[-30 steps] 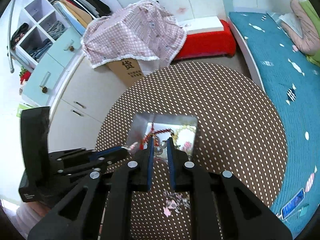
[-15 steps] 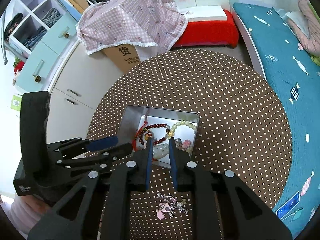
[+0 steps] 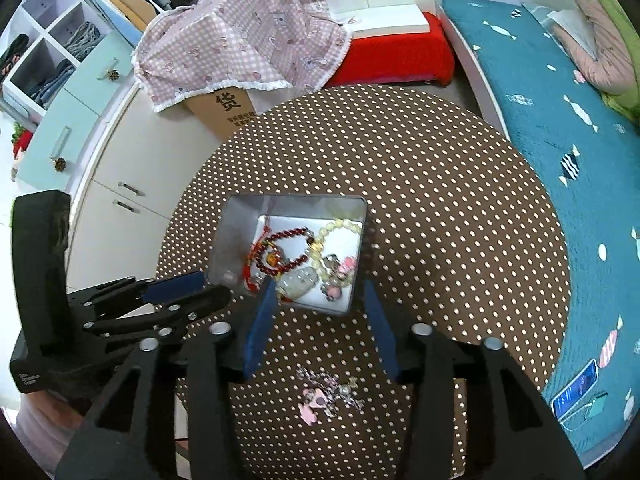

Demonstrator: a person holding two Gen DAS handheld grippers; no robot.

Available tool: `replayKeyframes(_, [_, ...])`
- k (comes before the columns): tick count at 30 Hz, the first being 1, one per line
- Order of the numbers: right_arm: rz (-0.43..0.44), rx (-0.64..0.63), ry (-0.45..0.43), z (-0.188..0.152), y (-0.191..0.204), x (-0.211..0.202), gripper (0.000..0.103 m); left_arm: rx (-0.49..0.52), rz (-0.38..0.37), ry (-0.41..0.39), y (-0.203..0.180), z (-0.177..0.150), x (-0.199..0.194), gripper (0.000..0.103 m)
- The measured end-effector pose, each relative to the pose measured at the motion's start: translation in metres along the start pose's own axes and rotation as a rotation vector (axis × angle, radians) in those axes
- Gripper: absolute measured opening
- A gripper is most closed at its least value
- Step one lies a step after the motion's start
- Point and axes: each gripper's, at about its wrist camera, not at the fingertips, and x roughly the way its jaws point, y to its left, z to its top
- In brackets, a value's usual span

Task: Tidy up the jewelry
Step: 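Withdraw both tools toward the remaining pink-charm chain on the table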

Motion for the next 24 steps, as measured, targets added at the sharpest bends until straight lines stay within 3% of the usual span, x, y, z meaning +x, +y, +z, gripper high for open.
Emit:
replayKeyframes(7, [-0.028,-0.028,0.048,-0.031,0.003,0.007,0.068,0.007,0.007,0.046,-0.007,-0.037,0.006,0.048])
replayKeyframes(9, [-0.035,-0.044,0.092,-0.047,0.007,0.016,0.068,0.008,0.014,0.054,-0.008,-0.049,0.008,0.053])
replayKeyframes(14, [-0.025,-0.081,0.173,-0.086,0.018,0.034,0.067,0.009,0.043,0.094,-0.009,-0.077,0.015,0.054])
replayKeyframes(21, [0.042,-0.095,0.235,-0.114,0.024,0.05,0.026,-0.015,0.069,0.13,-0.002,-0.118,0.02,0.063])
replayKeyframes(24, [0.059,-0.108,0.229,-0.119,0.026,0.053,0.022,-0.026,0.075,0.137,0.001,-0.133,0.019,0.064])
